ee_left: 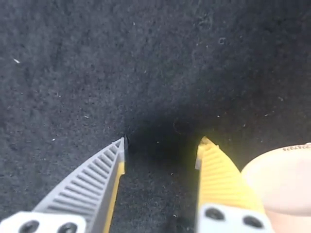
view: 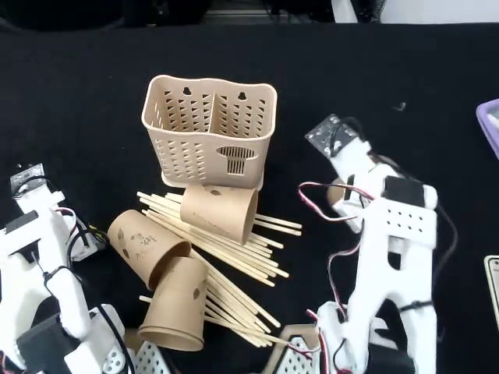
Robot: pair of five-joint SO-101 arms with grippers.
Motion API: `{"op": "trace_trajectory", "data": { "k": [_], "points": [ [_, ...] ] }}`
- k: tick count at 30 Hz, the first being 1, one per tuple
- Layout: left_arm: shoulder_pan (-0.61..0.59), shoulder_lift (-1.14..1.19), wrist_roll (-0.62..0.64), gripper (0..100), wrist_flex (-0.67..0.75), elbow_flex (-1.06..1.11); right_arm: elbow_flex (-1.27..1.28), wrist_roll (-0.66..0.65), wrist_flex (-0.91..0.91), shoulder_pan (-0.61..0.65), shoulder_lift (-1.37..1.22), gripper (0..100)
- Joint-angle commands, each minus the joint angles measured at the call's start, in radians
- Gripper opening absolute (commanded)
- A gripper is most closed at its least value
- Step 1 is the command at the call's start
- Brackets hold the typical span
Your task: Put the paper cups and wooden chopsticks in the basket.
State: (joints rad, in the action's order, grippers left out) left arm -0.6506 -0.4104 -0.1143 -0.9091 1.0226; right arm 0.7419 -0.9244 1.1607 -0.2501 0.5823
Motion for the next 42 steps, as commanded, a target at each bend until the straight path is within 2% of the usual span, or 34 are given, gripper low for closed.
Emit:
{"op": "trace_trajectory", "data": {
  "k": [1, 6, 12, 17, 20, 28, 31, 35, 42],
  "points": [
    [-0.001, -0.021, 0.009, 23, 0.008, -0.005, -0.136, 0.017, 0.077, -0.003, 0.124, 1.1],
    [-0.001, -0.021, 0.009, 23, 0.006, -0.005, -0.344, 0.02, 0.256, 0.106, 0.277, 1.1],
    [0.001, -0.02, 0.011, 23, 0.005, -0.004, -0.461, 0.026, 0.227, 0.325, 0.309, 1.1],
    [0.033, -0.029, 0.089, 23, 0.011, 0.021, -0.647, 0.158, 0.206, 0.5, 0.185, 1.1],
    [0.091, -0.02, 0.1, 23, 0.011, 0.022, -0.835, 0.201, 0.264, 0.574, 0.015, 1.1],
    [0.213, -0.021, 0.1, 23, 0.014, 0.058, -1.607, 0.233, 0.595, 0.618, -0.533, 1.1],
    [0.211, -0.02, 0.1, 23, 0.04, 0.068, -1.781, 0.275, 0.606, 0.62, -0.67, 1.1],
    [0.211, -0.026, 0.1, 23, 0.061, 0.084, -1.787, 0.275, 0.606, 0.652, -0.759, 1.1],
    [0.208, -0.028, 0.1, 23, 0.064, 0.085, -1.685, 0.275, 0.606, 0.657, -0.705, 1.1]
  ]
}}
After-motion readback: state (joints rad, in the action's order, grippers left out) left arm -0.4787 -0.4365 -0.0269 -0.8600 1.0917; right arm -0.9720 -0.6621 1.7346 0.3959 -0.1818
